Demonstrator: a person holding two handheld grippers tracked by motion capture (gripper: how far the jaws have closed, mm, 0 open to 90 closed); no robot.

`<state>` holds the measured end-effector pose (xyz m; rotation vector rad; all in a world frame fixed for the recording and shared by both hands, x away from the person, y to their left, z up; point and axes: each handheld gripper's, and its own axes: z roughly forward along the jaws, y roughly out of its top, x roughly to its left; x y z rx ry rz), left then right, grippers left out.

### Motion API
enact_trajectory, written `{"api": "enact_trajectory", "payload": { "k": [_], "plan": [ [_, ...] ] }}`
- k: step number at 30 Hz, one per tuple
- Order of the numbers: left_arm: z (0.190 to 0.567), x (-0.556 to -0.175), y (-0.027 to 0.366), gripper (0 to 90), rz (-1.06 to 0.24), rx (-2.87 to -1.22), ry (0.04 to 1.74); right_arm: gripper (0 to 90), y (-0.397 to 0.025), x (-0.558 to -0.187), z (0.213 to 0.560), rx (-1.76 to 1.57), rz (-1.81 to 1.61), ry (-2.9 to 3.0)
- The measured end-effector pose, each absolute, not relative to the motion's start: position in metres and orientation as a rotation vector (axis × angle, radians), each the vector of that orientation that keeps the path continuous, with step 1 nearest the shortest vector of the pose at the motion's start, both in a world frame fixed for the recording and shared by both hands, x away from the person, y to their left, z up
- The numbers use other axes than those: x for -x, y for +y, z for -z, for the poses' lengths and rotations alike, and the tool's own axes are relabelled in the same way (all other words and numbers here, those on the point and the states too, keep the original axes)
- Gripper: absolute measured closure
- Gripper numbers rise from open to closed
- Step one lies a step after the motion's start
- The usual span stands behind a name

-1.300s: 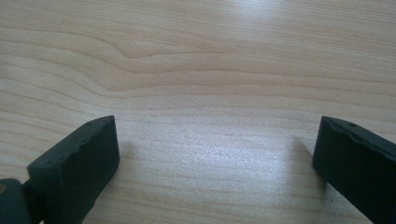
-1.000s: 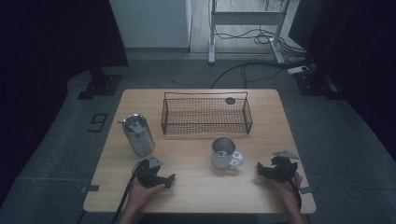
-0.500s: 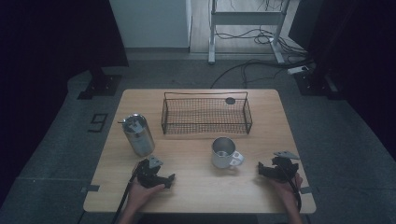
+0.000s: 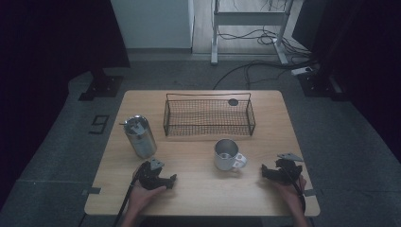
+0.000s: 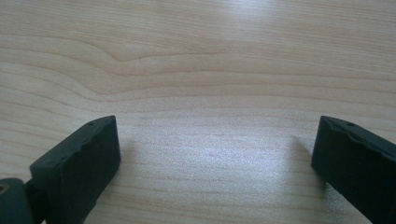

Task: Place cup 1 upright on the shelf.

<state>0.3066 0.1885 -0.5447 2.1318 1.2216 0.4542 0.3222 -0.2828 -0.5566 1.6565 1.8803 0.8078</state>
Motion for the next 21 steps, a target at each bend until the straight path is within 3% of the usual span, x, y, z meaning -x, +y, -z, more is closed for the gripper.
{"api": "enact_trajectory", "payload": {
  "k": [21],
  "plan": [
    [0.511, -0.296, 0.196, 15.0, -0.490, -1.985, 1.199, 0.7, -0.283, -0.324, 0.556, -1.670, -0.799, 1.867]
  ]
}}
